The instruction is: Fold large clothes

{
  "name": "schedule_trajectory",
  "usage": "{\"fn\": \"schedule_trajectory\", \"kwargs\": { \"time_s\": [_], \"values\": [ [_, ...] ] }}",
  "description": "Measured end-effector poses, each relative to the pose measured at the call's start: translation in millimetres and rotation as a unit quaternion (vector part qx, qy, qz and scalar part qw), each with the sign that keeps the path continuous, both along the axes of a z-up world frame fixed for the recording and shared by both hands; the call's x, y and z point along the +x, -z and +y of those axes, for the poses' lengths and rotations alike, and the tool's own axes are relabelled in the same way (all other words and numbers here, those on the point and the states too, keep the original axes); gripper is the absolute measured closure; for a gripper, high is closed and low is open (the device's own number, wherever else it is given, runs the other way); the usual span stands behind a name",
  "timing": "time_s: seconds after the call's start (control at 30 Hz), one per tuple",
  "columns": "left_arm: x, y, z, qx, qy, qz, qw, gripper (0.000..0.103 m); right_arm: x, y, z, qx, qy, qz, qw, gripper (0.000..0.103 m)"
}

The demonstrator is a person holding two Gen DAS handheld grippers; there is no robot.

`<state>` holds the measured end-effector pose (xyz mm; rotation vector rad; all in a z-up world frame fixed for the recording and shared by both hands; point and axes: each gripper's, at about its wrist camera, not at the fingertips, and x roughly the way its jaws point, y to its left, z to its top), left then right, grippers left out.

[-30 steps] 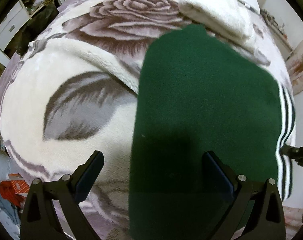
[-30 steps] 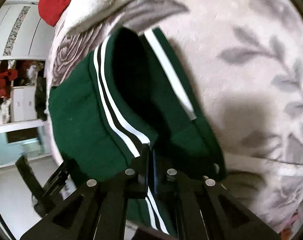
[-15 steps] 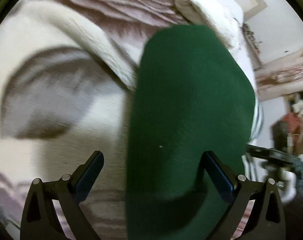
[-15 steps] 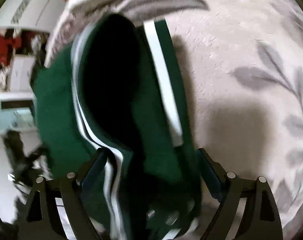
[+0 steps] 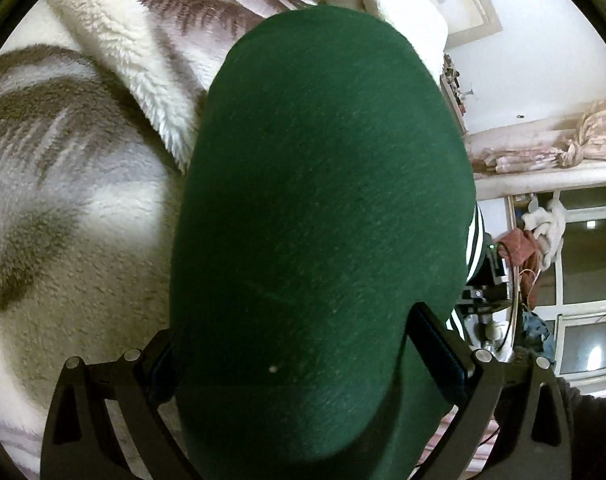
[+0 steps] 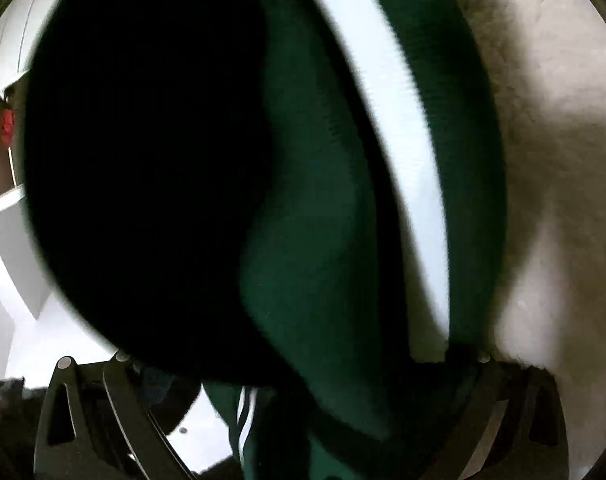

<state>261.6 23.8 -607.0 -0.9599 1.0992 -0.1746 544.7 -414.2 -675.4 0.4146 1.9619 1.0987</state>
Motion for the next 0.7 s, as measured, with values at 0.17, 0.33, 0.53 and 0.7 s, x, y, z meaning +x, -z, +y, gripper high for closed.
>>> {"fn": "schedule_trajectory", "kwargs": {
  "time_s": [0.17,0.33,0.53,0.7],
  "values": [
    [5.9,-2.8,1.3,0.000,0.002,-0.012,0.9999,0.002,-8.5,-10.7,-6.4,0.038,0.045,0.038,0.998,0.001],
    [10.9,3.7,6.4,-0.010,0.022,-0.011,0.9996,0.002,-15.7,-7.0,-11.1,-0.008,0.016,0.008,1.000,0.007],
    [20.7,1.3,-3.0,-0.014,0.043,-0.009,0.9990,0.002,-19.2,5.2,-7.5,-0.003,0.012,0.023,1.000,0.006],
    [15.0,-4.4,1.3,-0.026,0.029,-0.021,0.9990,0.003,-31.3,3.0,4.6,0.013,0.040,0.031,0.999,0.006]
  ]
}}
